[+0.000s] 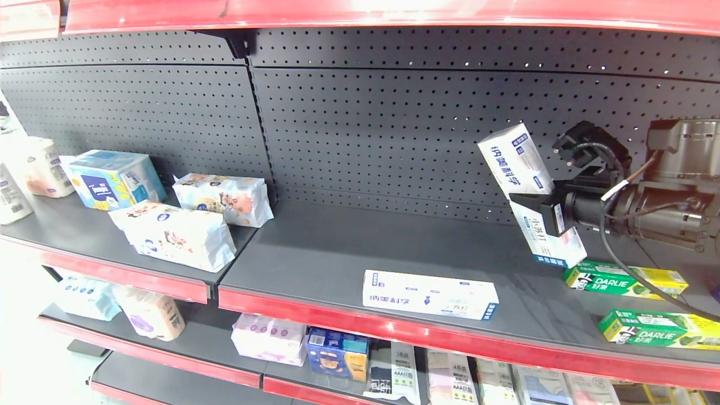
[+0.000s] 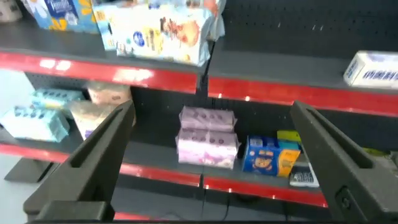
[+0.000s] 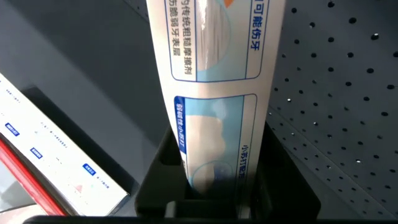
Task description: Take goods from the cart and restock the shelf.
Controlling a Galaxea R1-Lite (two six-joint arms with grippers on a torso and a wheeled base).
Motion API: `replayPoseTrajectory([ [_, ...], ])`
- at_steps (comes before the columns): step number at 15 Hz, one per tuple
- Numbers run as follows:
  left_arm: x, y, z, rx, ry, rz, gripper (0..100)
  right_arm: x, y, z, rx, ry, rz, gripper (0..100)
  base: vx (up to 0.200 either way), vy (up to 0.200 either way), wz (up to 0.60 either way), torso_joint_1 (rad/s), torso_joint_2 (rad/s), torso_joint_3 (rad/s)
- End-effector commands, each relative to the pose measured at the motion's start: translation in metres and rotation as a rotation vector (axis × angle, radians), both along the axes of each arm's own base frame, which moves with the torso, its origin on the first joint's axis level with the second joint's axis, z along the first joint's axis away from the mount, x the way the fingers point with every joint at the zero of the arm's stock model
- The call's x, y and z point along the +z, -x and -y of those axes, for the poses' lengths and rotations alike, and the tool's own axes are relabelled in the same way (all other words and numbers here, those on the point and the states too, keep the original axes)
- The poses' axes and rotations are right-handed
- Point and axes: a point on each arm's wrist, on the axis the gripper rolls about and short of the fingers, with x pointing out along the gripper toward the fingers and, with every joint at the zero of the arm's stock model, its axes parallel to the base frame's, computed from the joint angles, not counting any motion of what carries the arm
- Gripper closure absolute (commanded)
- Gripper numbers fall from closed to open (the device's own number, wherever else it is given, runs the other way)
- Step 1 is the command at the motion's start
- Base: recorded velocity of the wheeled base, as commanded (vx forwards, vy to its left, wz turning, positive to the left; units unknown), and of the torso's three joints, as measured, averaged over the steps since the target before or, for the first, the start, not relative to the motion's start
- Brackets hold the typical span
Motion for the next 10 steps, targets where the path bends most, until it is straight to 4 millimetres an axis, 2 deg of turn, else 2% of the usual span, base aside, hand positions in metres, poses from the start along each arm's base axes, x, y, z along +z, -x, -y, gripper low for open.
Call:
replayPoseTrajectory([
  [1, -0.001, 0.000, 0.000, -0.002, -0.002, -0.004, 0, 0.002, 0.000, 0.000, 0.014, -0.003, 0.004, 100, 0.000, 0.000, 0.00, 0.000, 0.00, 0.000],
  [7, -0.002, -0.001, 0.000, -0.002, -0.002, -0.005, 0, -0.009, -0.017, -0.004, 0.066, -0.007, -0.028, 100, 0.000, 0.000, 0.00, 0.000, 0.00, 0.000],
  [10, -0.001, 0.000, 0.000, -0.002, -0.002, -0.004, 0, -0.029, -0.035, 0.004, 0.070, -0.019, -0.089, 100, 0.000, 0.000, 0.00, 0.000, 0.00, 0.000],
])
